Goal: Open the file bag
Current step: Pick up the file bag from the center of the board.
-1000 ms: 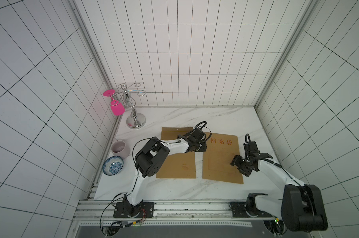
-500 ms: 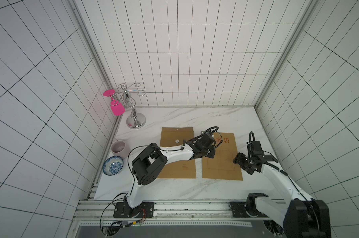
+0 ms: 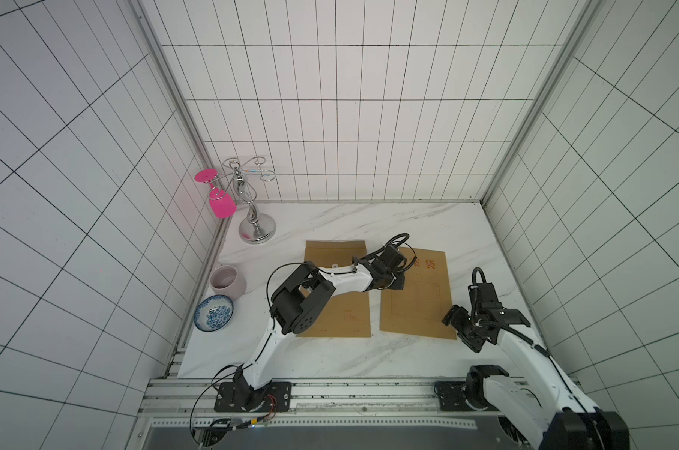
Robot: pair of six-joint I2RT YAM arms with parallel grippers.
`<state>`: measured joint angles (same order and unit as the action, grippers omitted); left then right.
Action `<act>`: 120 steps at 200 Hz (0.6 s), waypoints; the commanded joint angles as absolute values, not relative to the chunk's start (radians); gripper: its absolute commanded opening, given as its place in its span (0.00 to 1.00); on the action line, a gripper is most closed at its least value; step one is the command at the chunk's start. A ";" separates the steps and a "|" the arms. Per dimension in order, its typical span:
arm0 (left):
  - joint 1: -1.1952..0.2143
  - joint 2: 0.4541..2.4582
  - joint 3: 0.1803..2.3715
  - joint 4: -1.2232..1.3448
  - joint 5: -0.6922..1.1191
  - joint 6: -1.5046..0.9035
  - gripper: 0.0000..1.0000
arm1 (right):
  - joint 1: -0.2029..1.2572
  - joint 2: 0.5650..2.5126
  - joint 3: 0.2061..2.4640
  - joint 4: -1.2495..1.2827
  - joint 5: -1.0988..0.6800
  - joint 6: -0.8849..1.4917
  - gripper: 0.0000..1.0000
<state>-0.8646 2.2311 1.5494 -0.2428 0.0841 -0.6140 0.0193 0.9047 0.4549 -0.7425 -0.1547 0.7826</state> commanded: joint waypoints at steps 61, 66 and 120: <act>-0.833 2.202 1.551 -0.263 0.118 -0.626 0.10 | 0.002 0.956 0.368 -0.553 -0.251 0.853 0.74; -0.836 2.189 1.549 -0.262 0.115 -0.626 0.11 | 0.000 0.960 0.368 -0.555 -0.258 0.853 0.73; -0.847 2.175 1.580 -0.273 0.075 -0.589 0.20 | 0.026 0.761 0.363 -0.720 -0.188 0.958 0.75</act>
<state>-0.8444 2.1818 1.5501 -0.2600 0.0971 -0.6048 0.0135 0.8482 0.3820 -0.5941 -0.2401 0.8932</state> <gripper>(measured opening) 0.203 0.749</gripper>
